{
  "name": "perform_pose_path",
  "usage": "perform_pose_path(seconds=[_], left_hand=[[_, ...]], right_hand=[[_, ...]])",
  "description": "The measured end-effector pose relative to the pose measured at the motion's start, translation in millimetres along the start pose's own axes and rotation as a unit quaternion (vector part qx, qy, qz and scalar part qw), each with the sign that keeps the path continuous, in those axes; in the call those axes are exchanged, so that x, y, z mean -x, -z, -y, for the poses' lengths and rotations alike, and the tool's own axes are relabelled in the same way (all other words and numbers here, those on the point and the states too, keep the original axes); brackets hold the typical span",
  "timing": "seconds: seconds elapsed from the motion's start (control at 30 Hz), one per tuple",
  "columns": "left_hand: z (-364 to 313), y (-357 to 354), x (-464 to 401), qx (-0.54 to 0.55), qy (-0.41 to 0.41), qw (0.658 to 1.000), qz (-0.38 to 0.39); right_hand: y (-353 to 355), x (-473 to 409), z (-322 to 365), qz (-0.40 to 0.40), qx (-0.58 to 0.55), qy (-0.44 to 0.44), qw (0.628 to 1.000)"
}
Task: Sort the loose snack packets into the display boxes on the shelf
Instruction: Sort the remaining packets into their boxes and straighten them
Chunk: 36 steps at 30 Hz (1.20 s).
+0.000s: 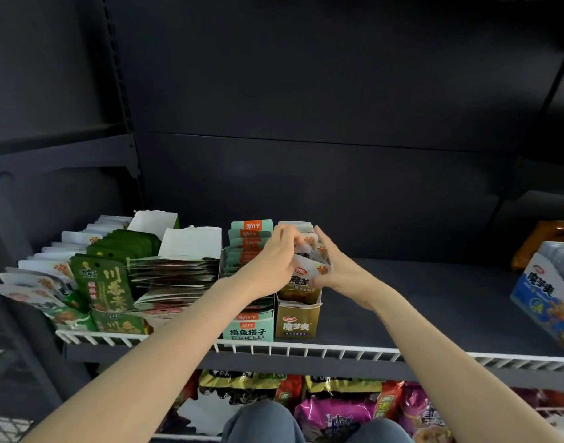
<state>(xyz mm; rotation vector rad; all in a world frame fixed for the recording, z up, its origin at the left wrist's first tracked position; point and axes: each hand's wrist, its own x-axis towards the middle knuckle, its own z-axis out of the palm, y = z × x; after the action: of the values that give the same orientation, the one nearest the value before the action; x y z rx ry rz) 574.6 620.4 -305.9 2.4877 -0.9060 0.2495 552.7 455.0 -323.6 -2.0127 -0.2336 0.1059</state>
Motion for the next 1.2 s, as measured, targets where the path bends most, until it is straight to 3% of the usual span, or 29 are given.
perform_pose_path(seconds=[0.13,0.33,0.43,0.53,0.6,0.67,0.73,0.97,1.2], left_hand=[[-1,1,-1,0.028,0.004,1.000,0.011],[7,-6,-1,-0.156,-0.011,0.984,0.085],[10,-11,9,-0.170,-0.051,0.984,-0.026],[11,-9,21,-0.138,-0.163,0.963,-0.163],[9,-7,28,-0.115,-0.208,0.967,-0.088],[8,-10,29,-0.154,-0.178,0.971,0.033],[7,-13,26,-0.211,-0.139,0.963,0.091],[-8,-20,21,-0.325,-0.120,0.930,0.127],[-3,-19,18,-0.264,-0.093,0.954,0.112]], right_hand=[[-9,-10,5,-0.037,0.126,0.059,0.990],[-11,-8,-2,-0.064,0.165,0.102,0.979],[-8,-4,-6,-0.051,0.193,0.103,0.974],[-4,-5,-4,-0.051,0.226,0.100,0.968],[-2,-6,-3,-0.046,0.229,0.089,0.968],[-2,-5,-1,-0.038,0.224,0.081,0.970],[-1,-5,0,-0.037,0.224,0.075,0.971],[-2,-4,2,-0.036,0.223,0.068,0.972],[1,-9,2,-0.040,0.208,0.056,0.976]])
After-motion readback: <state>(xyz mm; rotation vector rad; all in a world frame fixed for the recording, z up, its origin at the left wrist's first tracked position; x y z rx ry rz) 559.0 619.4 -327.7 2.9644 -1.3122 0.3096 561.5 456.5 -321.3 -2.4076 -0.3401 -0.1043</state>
